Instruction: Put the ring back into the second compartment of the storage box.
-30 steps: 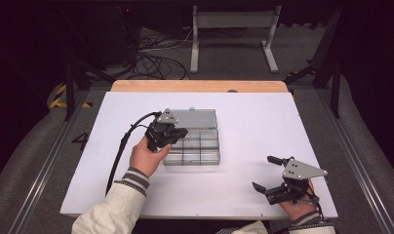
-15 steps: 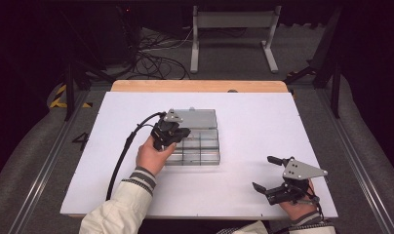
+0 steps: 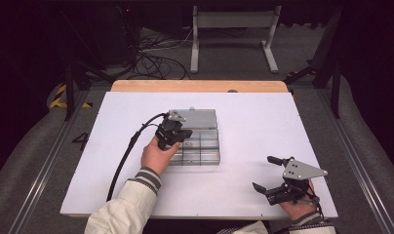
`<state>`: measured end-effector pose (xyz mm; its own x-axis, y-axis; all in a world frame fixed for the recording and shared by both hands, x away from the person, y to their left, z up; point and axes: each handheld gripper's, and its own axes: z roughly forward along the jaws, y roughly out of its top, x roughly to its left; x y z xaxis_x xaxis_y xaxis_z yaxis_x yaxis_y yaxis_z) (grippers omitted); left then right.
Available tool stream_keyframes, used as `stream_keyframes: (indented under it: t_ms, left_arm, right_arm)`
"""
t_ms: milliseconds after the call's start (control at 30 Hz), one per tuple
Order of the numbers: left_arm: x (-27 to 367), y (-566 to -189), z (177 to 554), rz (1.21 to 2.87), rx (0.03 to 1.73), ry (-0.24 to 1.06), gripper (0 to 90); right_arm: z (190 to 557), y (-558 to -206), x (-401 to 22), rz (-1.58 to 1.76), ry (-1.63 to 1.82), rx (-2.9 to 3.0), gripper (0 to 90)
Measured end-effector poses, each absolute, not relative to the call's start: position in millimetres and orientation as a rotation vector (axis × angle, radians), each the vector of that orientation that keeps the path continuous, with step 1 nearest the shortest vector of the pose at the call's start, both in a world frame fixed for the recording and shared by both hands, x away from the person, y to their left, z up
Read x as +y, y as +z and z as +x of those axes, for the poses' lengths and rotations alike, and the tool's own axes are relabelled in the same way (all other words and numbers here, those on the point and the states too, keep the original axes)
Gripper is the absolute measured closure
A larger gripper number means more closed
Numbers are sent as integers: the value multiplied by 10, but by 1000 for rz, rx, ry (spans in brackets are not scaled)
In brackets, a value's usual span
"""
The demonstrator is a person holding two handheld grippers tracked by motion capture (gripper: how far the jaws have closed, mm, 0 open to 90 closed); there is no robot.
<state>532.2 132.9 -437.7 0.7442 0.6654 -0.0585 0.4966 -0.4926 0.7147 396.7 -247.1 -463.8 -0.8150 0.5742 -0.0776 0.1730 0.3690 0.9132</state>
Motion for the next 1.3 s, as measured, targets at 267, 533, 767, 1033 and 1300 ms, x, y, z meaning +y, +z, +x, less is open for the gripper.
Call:
stream_keyframes:
  t_ms: [267,533,767,1033,1300]
  left_arm:
    - [1338,-4379,5328,2182,873,293,852]
    - [1350,-4267,5224,2160,832,318,665]
    - [1383,-4076,5019,2141,785,375,470]
    - [1482,-3952,4865,2105,766,396,386]
    - [1574,-3933,4800,2068,776,385,345]
  right_arm:
    - [3968,-4639,-2471,650,1432,2253,11]
    - [3970,-4642,-2475,651,1432,2253,11]
    - [3970,-4645,-2469,654,1432,2255,11]
    - [3978,-4649,-2461,660,1431,2257,11]
    - [3979,-4653,-2468,662,1435,2258,10]
